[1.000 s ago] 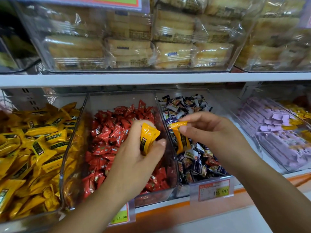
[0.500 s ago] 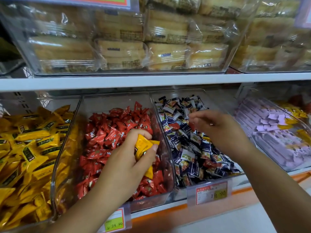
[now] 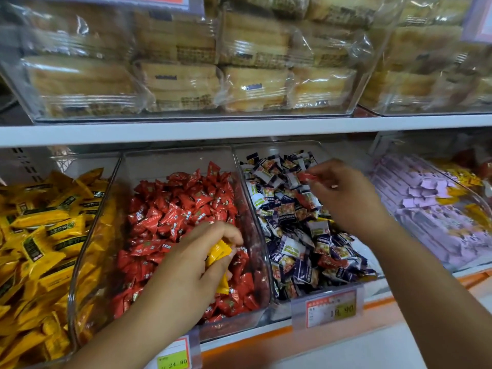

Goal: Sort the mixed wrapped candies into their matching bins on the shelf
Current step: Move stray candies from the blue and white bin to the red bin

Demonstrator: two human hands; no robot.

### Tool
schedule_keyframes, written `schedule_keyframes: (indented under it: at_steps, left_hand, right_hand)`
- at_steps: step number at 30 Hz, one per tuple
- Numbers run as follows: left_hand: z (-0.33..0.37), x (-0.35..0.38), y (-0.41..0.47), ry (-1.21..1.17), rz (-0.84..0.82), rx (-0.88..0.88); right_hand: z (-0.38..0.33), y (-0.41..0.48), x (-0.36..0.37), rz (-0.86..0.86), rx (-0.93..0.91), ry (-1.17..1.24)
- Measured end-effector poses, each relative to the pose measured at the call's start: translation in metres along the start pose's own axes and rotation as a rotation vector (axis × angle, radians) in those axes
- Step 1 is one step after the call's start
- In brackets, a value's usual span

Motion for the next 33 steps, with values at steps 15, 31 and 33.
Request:
schedule_keyframes:
  at_steps: [15,31,33]
  left_hand:
    - [-0.001,0.008,0.003,0.144,-0.08,0.019]
    - [0.003,0.014,-0.001,0.238,-0.129,0.122]
    - [0.003,0.015,0.0,0.241,-0.132,0.118]
  right_hand:
    - [0.027,-0.007,0.015,-0.17,0.082,-0.18]
    - [-0.022,-0.027,-0.003,-0.448,0.023,-0.061]
    - [-0.015,-0.044,0.002,-0.632,0.082,-0.056]
Point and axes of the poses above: each hand's wrist, its own y-axis towards the middle knuckle, its own x-axis out of the palm, z = x × y, the point moved 6 cm from there along y, towards the middle knuckle, and after that the axes turned 5 degrees about -z, right-handed, at the moved point
